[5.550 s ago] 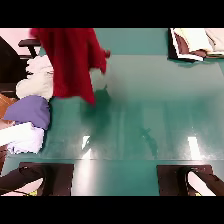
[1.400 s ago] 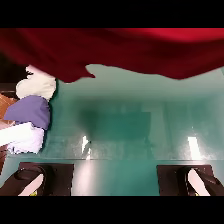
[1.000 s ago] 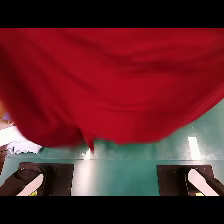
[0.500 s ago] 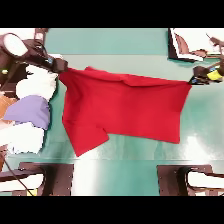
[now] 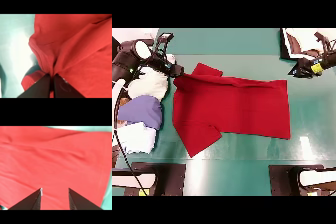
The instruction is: Fold the shirts.
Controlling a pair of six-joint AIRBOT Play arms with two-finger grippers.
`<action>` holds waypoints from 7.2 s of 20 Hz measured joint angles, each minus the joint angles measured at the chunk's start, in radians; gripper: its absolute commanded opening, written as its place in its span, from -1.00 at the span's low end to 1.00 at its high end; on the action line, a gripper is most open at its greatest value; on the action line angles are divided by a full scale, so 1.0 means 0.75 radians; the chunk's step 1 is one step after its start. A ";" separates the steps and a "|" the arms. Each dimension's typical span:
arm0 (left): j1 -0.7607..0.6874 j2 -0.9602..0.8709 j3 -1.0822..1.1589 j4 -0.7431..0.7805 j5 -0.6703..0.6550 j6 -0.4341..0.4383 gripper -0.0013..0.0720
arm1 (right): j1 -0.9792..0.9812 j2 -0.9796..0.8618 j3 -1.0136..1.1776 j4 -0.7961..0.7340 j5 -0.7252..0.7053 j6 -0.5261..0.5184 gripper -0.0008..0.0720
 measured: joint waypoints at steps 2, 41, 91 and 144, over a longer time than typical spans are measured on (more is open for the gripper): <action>0.000 -0.003 0.003 0.007 0.028 0.001 1.00 | -0.004 0.037 -0.025 0.019 -0.021 -0.004 0.09; 0.262 0.638 -1.164 -0.448 0.157 -0.083 -0.90 | -0.260 0.764 -0.939 -0.067 -0.016 -0.063 0.31; 0.263 0.848 0.366 -0.450 -0.190 -0.154 -0.90 | -0.194 0.773 0.274 -0.191 0.249 0.150 -0.94; 0.257 0.841 -1.533 -0.506 -0.094 -0.067 -0.90 | 0.043 0.478 -0.382 -0.160 -0.010 -0.008 0.27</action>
